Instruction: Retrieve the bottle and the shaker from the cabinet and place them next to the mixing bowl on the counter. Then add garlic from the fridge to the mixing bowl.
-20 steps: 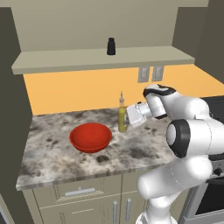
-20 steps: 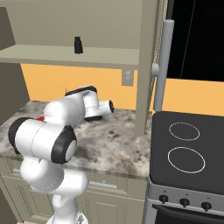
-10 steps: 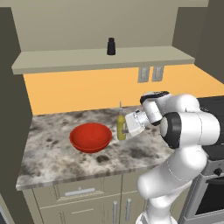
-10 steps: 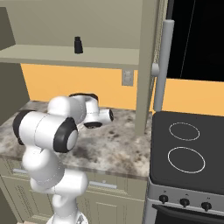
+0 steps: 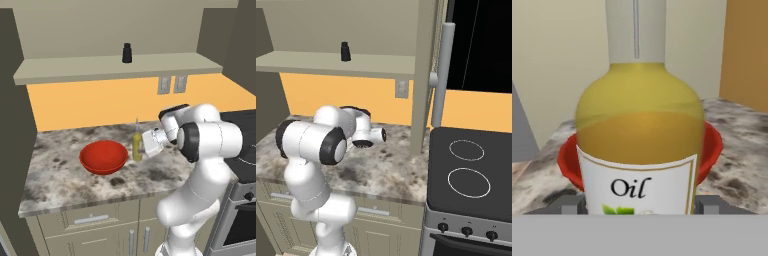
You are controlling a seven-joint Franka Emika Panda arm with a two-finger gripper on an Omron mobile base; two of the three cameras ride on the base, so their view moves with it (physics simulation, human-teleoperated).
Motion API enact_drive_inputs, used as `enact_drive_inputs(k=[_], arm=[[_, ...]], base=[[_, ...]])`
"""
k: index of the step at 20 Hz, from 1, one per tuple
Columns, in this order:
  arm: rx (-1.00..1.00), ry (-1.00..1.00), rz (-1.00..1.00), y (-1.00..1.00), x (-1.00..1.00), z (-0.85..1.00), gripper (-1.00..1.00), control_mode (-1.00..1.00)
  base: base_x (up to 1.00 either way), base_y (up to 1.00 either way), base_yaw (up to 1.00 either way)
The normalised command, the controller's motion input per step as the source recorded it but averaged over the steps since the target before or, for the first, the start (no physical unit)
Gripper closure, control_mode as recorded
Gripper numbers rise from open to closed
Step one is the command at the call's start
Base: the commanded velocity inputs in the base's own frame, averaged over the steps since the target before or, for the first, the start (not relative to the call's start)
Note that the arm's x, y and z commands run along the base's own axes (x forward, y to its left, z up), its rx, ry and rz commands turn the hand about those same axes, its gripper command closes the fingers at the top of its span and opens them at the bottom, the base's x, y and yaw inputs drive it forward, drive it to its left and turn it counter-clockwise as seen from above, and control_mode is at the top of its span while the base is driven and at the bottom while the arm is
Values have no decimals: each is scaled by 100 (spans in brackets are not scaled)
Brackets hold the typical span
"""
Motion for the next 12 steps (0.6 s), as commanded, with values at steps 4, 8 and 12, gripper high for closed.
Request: enact_drive_inputs(k=[4, 8, 12], arm=[[6, 0, 0, 0, 40, 0, 100, -100], [2, 0, 0, 0, 38, -3, 100, -100], [0, 0, 0, 0, 28, -16, 100, -100]], base=[[0, 0, 0], [0, 0, 0], [0, 0, 0]])
